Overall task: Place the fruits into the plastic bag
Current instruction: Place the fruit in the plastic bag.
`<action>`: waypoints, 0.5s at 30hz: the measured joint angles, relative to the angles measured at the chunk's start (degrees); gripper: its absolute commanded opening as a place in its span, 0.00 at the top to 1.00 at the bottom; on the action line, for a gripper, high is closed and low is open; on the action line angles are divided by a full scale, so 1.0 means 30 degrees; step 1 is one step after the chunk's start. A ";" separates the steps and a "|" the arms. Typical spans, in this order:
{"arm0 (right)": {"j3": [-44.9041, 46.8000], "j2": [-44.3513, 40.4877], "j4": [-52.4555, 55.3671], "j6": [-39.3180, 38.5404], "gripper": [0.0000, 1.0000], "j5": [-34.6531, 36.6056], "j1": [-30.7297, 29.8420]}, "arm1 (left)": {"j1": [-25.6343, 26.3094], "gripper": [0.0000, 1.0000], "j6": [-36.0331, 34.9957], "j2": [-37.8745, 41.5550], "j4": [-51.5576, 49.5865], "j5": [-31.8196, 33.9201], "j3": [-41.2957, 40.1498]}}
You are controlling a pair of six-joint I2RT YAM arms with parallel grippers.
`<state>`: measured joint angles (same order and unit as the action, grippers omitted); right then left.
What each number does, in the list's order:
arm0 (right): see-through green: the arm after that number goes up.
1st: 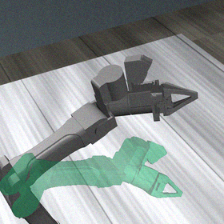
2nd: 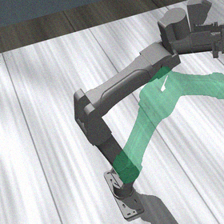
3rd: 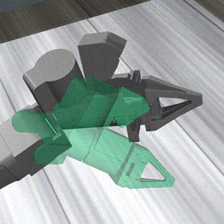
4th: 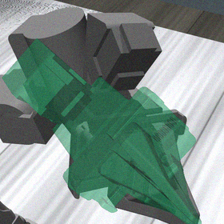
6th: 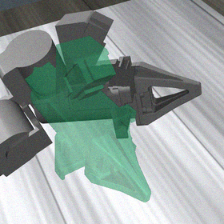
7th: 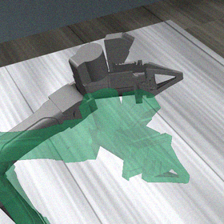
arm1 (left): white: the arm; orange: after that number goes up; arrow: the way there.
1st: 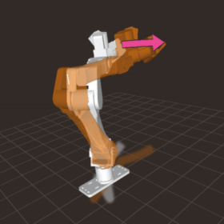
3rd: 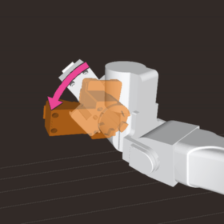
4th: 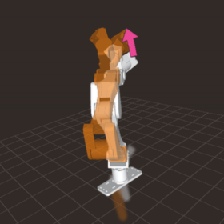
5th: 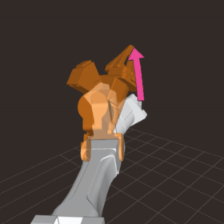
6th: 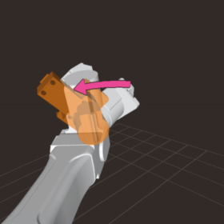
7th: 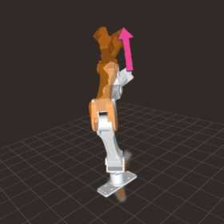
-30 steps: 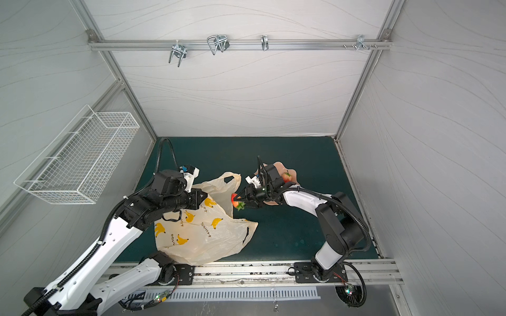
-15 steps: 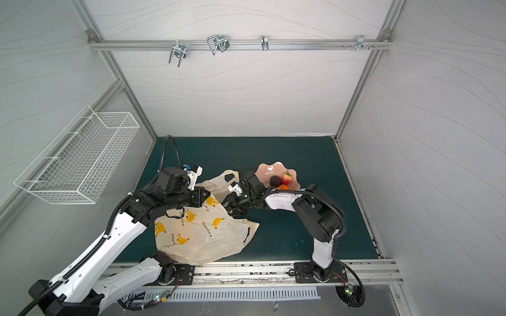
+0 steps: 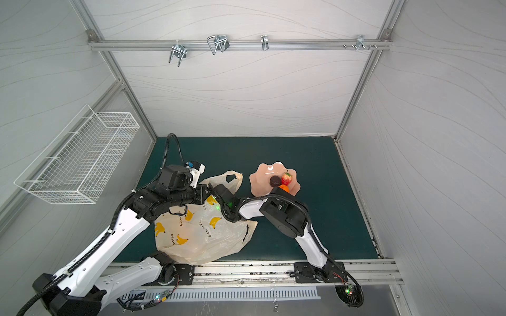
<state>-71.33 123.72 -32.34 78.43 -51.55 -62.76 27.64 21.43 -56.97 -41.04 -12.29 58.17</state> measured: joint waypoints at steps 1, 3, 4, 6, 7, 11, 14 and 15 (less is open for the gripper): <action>-0.0102 0.0153 -0.0313 0.0372 0.14 -0.0044 -0.0051 | 0.0000 1.00 0.0000 0.0044 -0.0044 0.0022 0.0000; -0.0233 0.0444 -0.1180 0.1020 0.01 -0.0138 -0.0095 | -0.0036 1.00 0.0000 0.0160 -0.0160 0.0080 0.0000; -0.0233 0.0503 -0.1457 0.1311 0.01 -0.0160 -0.0095 | -0.0036 1.00 0.0007 0.0219 -0.0182 0.0095 0.0000; -0.0226 0.0568 -0.1807 0.1763 0.01 -0.0233 -0.0036 | -0.0036 1.00 0.0000 0.0372 -0.0175 0.0095 -0.0007; -0.0182 0.0568 -0.1902 0.1916 0.01 -0.0270 -0.0007 | -0.0036 1.00 0.0000 0.0437 -0.0182 0.0102 0.0000; 0.0233 0.0561 -0.2069 0.2091 0.01 -0.0364 0.0204 | -0.0036 1.00 0.0000 0.0721 -0.0197 0.0262 -0.0007; 0.0801 0.0357 -0.1763 0.2069 0.01 -0.0393 0.0430 | -0.0036 1.00 0.0000 0.0896 -0.0211 0.0401 -0.0007; 0.0984 0.0204 -0.1574 0.2025 0.01 -0.0415 0.0568 | -0.0036 1.00 0.0000 0.0962 -0.0226 0.0474 -0.0007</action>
<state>-68.38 124.33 -37.06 84.51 -52.80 -61.06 27.53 21.43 -54.08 -41.71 -10.87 58.15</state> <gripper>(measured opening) 0.989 0.054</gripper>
